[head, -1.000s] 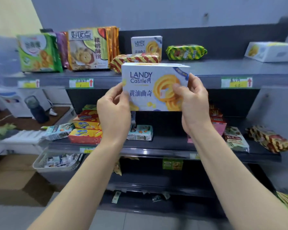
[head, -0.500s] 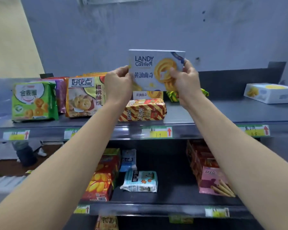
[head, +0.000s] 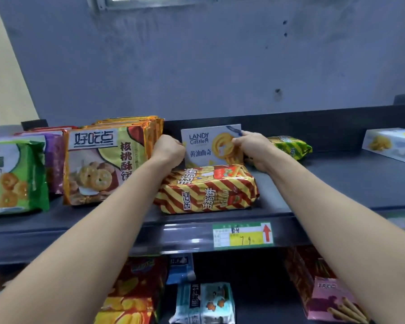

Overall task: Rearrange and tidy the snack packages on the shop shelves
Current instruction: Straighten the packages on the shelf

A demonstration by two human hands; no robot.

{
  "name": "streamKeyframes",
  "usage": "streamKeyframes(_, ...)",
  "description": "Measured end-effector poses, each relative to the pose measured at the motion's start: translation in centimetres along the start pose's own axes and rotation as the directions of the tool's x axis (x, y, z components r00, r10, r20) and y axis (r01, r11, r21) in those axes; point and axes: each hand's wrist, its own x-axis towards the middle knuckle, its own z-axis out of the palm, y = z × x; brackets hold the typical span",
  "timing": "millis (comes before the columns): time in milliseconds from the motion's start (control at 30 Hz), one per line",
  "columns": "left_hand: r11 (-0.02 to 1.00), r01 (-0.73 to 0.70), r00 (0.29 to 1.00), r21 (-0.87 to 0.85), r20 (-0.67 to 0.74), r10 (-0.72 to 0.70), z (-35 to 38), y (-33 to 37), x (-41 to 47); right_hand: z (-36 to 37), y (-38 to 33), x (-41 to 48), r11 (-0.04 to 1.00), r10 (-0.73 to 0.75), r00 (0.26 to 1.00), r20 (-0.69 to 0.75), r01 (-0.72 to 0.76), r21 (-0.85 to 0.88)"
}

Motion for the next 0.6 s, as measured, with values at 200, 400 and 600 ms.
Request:
streamKeyframes(200,0.994,0.046,0.994,0.103,0.091,-0.056,0.2,-0.3,0.0,0.0,0.6,0.5,0.992,0.126,0.992,-0.027,-0.127,-0.016)
streamKeyframes(400,0.977,-0.093,0.995,0.19,0.04,0.087,-0.7,1.1,-2.6,-0.8,-0.2,-2.3,0.99,-0.042,0.998,-0.042,0.036,-0.135)
streamKeyframes(600,0.904,-0.321,0.932,0.282,-0.075,0.354,-0.9,3.6,-8.1,-2.5,-0.6,-8.7,0.925,-0.309,0.949,-0.058,0.286,-0.251)
